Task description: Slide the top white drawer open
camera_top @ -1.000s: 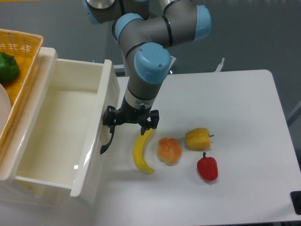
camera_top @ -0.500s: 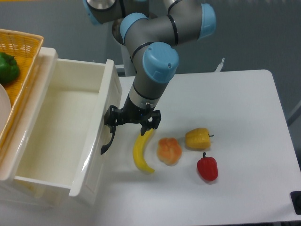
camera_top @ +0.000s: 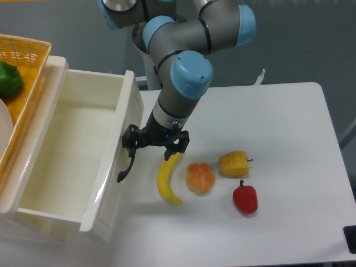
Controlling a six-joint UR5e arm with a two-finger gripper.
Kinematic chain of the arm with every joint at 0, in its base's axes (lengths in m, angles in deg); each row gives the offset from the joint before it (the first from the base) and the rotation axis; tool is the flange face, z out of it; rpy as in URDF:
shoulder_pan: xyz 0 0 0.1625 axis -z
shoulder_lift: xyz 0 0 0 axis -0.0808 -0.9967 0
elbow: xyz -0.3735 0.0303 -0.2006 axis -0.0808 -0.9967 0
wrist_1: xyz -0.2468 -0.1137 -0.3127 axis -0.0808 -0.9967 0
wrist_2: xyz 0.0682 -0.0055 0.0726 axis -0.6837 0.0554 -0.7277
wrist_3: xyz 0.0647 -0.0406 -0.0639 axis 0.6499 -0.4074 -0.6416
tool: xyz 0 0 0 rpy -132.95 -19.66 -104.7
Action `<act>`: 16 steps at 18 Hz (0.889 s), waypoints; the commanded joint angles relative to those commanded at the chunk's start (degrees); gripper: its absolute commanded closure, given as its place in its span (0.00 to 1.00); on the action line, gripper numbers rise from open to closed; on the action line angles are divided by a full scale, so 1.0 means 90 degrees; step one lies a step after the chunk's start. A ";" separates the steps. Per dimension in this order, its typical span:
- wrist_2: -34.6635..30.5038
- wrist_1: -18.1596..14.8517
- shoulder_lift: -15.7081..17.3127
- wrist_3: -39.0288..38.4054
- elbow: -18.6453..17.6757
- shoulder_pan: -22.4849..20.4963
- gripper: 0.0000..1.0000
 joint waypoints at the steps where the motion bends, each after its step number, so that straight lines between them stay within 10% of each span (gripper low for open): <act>1: 0.0010 0.0000 0.0000 0.0000 -0.0010 0.0000 0.00; 16: -0.0019 0.0010 0.0049 -0.0019 -0.0020 -0.0185 0.00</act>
